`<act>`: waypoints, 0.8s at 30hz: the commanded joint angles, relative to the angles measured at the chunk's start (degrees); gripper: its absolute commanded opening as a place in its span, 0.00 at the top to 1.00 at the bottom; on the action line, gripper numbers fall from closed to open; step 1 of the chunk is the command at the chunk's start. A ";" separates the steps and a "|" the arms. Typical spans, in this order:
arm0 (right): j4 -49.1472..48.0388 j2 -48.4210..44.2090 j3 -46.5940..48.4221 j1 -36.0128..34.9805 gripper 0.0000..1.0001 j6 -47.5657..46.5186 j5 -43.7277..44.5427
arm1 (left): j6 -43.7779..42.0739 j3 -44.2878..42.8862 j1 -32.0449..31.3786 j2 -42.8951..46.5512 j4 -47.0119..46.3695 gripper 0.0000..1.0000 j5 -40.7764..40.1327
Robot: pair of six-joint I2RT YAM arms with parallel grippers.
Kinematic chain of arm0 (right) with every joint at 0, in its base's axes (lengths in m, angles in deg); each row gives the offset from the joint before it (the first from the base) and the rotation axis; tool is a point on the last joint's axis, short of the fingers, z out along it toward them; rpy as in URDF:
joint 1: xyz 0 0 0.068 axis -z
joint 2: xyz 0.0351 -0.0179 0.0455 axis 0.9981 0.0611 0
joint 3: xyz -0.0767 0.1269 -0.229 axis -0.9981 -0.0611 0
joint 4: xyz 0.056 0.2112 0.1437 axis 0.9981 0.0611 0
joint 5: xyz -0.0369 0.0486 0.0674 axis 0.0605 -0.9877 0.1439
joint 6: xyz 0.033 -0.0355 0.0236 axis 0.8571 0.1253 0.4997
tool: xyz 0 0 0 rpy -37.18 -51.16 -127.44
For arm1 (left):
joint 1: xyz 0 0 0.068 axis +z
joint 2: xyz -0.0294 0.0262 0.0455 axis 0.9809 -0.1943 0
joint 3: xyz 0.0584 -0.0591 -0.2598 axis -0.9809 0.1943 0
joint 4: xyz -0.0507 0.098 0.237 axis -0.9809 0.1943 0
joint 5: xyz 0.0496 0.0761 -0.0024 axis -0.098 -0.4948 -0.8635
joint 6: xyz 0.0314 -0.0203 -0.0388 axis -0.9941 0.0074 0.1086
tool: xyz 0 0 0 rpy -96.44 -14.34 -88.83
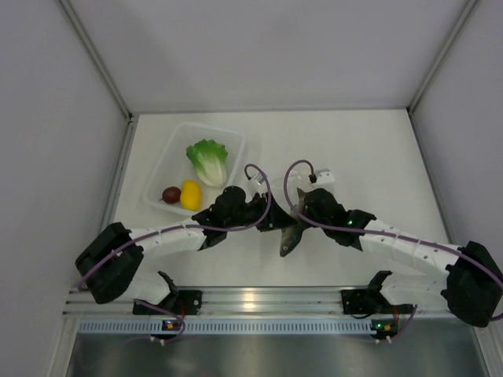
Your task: Open the zip-top bag and remove the fake food
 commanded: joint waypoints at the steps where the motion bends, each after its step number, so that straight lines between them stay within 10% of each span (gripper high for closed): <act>1: 3.98 -1.51 3.92 1.12 1.00 0.26 -0.81 | -3.52 -3.48 -0.56 1.67 -4.72 1.00 8.45; 24: 8.90 -3.88 5.77 8.06 1.00 -1.49 -4.58 | -8.52 -5.31 7.43 12.39 3.51 1.00 3.29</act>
